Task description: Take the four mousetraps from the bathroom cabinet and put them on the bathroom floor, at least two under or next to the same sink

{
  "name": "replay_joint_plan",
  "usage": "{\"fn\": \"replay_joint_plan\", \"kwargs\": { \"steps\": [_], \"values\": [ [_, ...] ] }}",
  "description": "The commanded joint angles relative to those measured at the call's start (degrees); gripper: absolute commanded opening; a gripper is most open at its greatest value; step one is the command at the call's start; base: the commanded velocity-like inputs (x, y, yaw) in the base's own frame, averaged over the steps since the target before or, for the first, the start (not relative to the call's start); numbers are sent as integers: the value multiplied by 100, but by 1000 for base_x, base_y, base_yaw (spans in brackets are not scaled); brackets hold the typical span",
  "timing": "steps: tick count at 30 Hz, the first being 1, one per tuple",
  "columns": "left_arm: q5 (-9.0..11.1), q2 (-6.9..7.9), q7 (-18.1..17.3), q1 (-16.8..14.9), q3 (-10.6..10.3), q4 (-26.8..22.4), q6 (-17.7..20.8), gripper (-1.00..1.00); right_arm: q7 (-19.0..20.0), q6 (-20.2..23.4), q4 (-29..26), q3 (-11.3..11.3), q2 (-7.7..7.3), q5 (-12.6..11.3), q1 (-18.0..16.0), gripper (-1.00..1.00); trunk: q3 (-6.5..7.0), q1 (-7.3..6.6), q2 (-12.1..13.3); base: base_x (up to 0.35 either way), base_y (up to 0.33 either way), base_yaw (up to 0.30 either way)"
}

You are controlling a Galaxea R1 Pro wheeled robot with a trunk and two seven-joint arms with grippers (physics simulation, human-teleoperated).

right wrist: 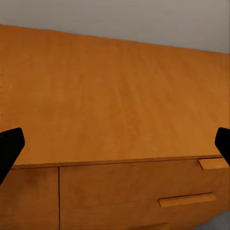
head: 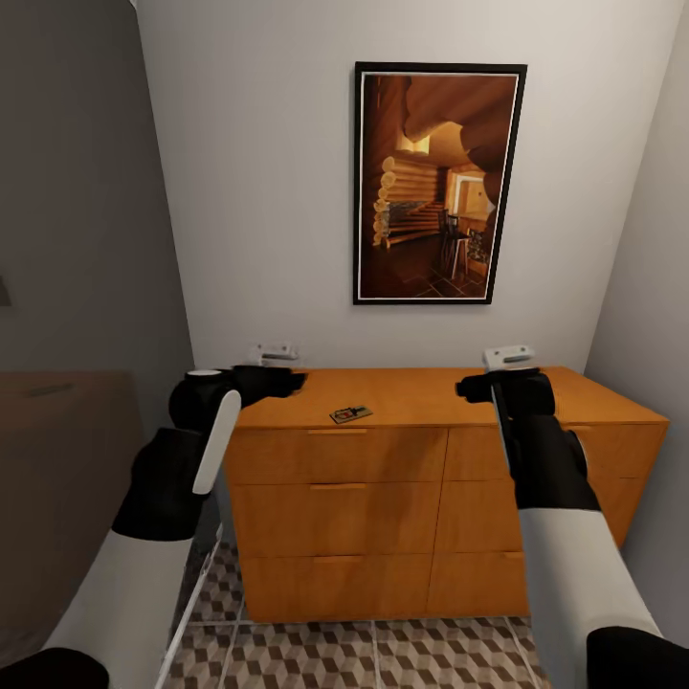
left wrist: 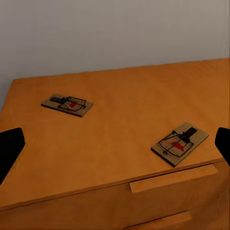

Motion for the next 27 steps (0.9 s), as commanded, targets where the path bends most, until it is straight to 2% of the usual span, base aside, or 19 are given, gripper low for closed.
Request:
{"fn": "replay_joint_plan", "kwargs": {
  "steps": [1, 3, 8, 13, 14, 22, 27],
  "values": [
    [23, 40, 38, -12, -1, 23, 21, 100, 60, 17, 38, 2, 24, 65, -31, 100, -7, -1, -4, 0, 0, 0],
    [-1, 80, 34, -17, -1, 54, 19, 100, 55, 17, 70, 12, 50, 69, -51, 100, -7, -1, -4, 0, 0, 0],
    [-48, 326, -9, -31, -1, 227, 9, 100, 17, 17, 159, 40, 228, 99, -110, 100, -7, -1, -4, 0, 0, 0],
    [-31, 575, -322, -106, -1, 306, -5, 100, -22, 17, 193, 48, 357, 125, -129, 100, -7, -1, -4, 0, 0, 0],
    [-31, 575, -322, -106, -1, 306, -5, 100, -22, 17, 193, 48, 357, 125, -129, 100, -7, -1, -4, 0, 0, 0],
    [-82, 792, -1350, -590, -1, 600, -10, 100, -46, 17, 211, 52, 420, 131, -166, 100, -7, -1, -4, 0, 0, 0],
    [-122, 829, -1675, -856, -1, 806, -14, 100, -38, 17, 211, 52, 433, 130, -235, 100, -7, -1, -4, 0, 0, 0]
  ]
}}
